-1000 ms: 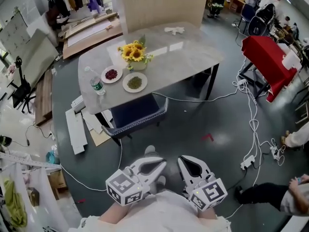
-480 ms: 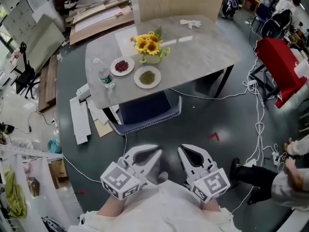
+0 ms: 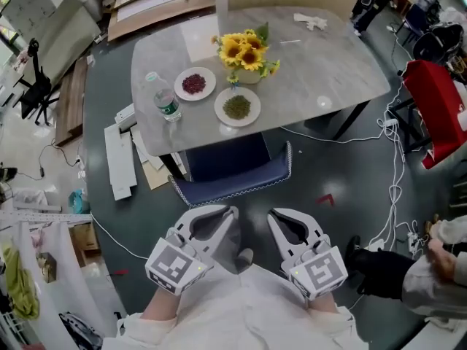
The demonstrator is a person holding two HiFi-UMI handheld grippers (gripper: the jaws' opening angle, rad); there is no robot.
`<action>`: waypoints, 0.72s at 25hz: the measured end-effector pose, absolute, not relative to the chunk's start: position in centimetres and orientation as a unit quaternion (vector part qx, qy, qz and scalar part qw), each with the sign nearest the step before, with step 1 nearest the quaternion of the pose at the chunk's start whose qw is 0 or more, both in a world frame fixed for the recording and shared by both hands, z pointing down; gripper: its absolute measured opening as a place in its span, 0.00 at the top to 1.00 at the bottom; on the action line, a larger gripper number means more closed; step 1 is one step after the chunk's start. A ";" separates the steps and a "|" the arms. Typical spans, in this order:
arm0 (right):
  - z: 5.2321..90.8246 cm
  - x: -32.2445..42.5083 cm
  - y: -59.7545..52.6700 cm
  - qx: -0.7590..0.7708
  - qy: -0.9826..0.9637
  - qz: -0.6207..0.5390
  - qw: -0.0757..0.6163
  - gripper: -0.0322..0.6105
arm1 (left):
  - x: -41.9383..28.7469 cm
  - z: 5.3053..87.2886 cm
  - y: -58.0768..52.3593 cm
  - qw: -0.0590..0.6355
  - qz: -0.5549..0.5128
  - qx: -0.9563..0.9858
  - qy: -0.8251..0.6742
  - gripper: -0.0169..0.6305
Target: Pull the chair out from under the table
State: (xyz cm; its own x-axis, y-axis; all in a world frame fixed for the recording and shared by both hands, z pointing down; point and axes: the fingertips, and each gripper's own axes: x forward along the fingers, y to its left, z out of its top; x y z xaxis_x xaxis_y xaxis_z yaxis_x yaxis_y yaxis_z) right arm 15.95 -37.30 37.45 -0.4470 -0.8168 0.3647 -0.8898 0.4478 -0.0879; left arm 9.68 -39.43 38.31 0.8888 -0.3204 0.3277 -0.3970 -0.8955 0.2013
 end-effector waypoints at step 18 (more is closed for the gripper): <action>42.6 11.4 -43.3 0.375 -0.883 0.104 0.262 0.81 | 6.4 45.6 -44.3 0.076 0.260 0.946 -0.180 0.57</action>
State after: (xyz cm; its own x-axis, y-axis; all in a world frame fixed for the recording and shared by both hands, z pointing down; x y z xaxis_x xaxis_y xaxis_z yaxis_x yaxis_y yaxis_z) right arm 11.41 -43.27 42.62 -0.5805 -0.6082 0.5415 -0.7176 0.6964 0.0129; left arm 6.39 -44.31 45.55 0.8002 -0.2999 0.5193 -0.3793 -0.9239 0.0508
